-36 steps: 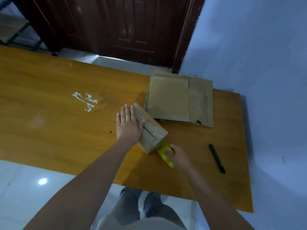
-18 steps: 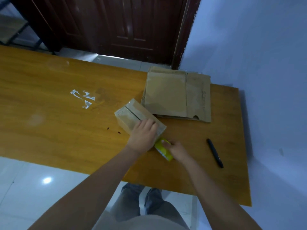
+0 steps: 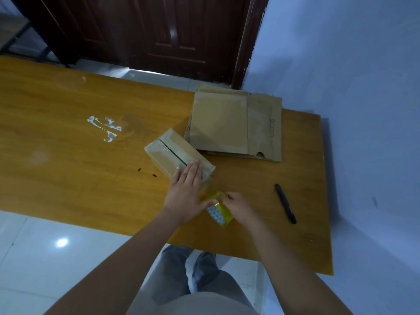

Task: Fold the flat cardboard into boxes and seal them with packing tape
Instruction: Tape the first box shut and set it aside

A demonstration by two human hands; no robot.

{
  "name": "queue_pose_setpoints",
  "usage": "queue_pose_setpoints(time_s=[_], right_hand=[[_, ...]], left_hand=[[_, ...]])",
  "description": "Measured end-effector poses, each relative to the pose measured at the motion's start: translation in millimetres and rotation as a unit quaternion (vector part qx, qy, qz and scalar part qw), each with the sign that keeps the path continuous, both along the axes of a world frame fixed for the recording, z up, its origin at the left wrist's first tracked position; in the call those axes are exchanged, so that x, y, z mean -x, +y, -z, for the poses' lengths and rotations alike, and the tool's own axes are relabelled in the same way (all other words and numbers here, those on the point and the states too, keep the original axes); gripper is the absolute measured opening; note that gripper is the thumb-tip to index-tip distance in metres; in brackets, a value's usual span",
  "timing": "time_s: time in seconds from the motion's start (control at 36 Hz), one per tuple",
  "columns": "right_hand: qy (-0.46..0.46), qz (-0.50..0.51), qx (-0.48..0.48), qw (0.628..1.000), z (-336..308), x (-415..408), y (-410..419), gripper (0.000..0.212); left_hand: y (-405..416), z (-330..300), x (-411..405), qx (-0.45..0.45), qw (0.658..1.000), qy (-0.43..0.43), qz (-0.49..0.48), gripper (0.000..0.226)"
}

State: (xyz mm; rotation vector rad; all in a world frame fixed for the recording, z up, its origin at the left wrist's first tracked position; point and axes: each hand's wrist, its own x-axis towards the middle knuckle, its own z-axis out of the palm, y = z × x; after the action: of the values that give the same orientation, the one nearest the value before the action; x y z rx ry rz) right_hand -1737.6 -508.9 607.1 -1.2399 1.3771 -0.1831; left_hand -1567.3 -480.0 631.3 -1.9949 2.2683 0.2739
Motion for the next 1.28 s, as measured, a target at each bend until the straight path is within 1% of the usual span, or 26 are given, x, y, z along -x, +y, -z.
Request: queue_pose_setpoints(time_s=[0.14, 0.25, 0.44, 0.53, 0.61, 0.67, 0.69, 0.75, 0.78, 0.81, 0.83, 0.86, 0.89, 0.92, 0.97, 1.06, 1.11, 1.19, 1.22, 1.28], right_hand=[[0.044, 0.004, 0.027, 0.999, 4.1, -7.0, 4.5, 0.031], [0.113, -0.035, 0.06, 0.991, -0.3, -9.8, 1.6, 0.038], [0.135, -0.063, 0.046, 0.988, -4.1, -8.2, 2.4, 0.036], [0.128, -0.067, 0.023, 0.989, -4.9, -8.3, 0.3, 0.031], [0.136, -0.084, 0.004, 0.987, -5.7, -10.0, -3.1, 0.029], [0.111, -0.081, -0.013, 0.99, -9.3, -11.5, -2.8, 0.03], [0.086, -0.071, -0.026, 0.993, -11.6, -10.2, -1.5, 0.032], [0.048, -0.022, -0.042, 0.998, -18.2, -3.1, -0.3, 0.045], [0.054, 0.015, -0.025, 0.998, -20.0, 3.3, -0.6, 0.051], [0.098, 0.052, 0.018, 0.994, -19.1, 11.7, -2.4, 0.054], [0.177, 0.082, 0.078, 0.978, -18.1, 22.6, -5.1, 0.054], [0.266, 0.101, 0.134, 0.949, -17.7, 34.1, -8.0, 0.053], [0.342, 0.115, 0.159, 0.919, -15.6, 46.3, -10.8, 0.051], [0.394, 0.129, 0.152, 0.897, -14.9, 59.3, -13.5, 0.05], [0.444, 0.145, 0.1, 0.879, -5.4, 83.5, -17.1, 0.046], [0.485, 0.08, 0.045, 0.87, 12.6, 114.6, -12.0, 0.035], [0.479, 0.029, 0.05, 0.876, 22.1, 127.4, -1.0, 0.029], [0.435, 0.01, 0.073, 0.898, 29.0, 135.4, 15.9, 0.025], [0.409, 0.011, 0.07, 0.91, 27.6, 134.8, 18.6, 0.025], [0.33, 0.026, 0.063, 0.942, 19.0, 129.3, 20.2, 0.024]], left_hand=[[-0.8, -2.9, 6.4, -0.008, 1.0, -0.016, -0.02, 0.111], [-1.0, -7.4, 17.8, -0.027, 0.998, -0.021, -0.051, 0.116], [0.7, -9.0, 22.3, -0.034, 0.997, -0.041, -0.057, 0.116], [0.6, -8.2, 21.7, -0.038, 0.997, -0.041, -0.056, 0.117], [-0.3, -9.0, 20.1, -0.042, 0.997, -0.041, -0.056, 0.114], [-1.5, -9.7, 18.8, -0.042, 0.997, -0.046, -0.055, 0.111], [-2.2, -10.4, 18.8, -0.041, 0.996, -0.049, -0.056, 0.111], [-3.8, -11.4, 19.4, -0.047, 0.996, -0.048, -0.061, 0.113], [-4.4, -11.9, 19.7, -0.052, 0.996, -0.047, -0.063, 0.114], [-4.9, -12.3, 20.0, -0.056, 0.995, -0.045, -0.064, 0.115], [-4.9, -12.2, 19.9, -0.058, 0.995, -0.044, -0.065, 0.117], [-4.8, -11.5, 19.7, -0.059, 0.995, -0.04, -0.065, 0.118], [-4.3, -10.9, 19.4, -0.059, 0.996, -0.034, -0.065, 0.119], [-3.8, -10.1, 19.2, -0.058, 0.996, -0.029, -0.066, 0.12], [-2.6, -8.9, 19.0, -0.053, 0.996, -0.025, -0.066, 0.121], [-3.3, -9.0, 19.3, -0.049, 0.996, -0.016, -0.07, 0.123], [-3.4, -8.7, 19.1, -0.051, 0.996, -0.016, -0.07, 0.123], [-2.7, -8.3, 18.1, -0.042, 0.997, -0.012, -0.065, 0.12], [-2.3, -8.6, 17.8, -0.04, 0.997, -0.009, -0.063, 0.12], [-2.1, -10.0, 17.7, -0.037, 0.997, -0.002, -0.062, 0.121]])
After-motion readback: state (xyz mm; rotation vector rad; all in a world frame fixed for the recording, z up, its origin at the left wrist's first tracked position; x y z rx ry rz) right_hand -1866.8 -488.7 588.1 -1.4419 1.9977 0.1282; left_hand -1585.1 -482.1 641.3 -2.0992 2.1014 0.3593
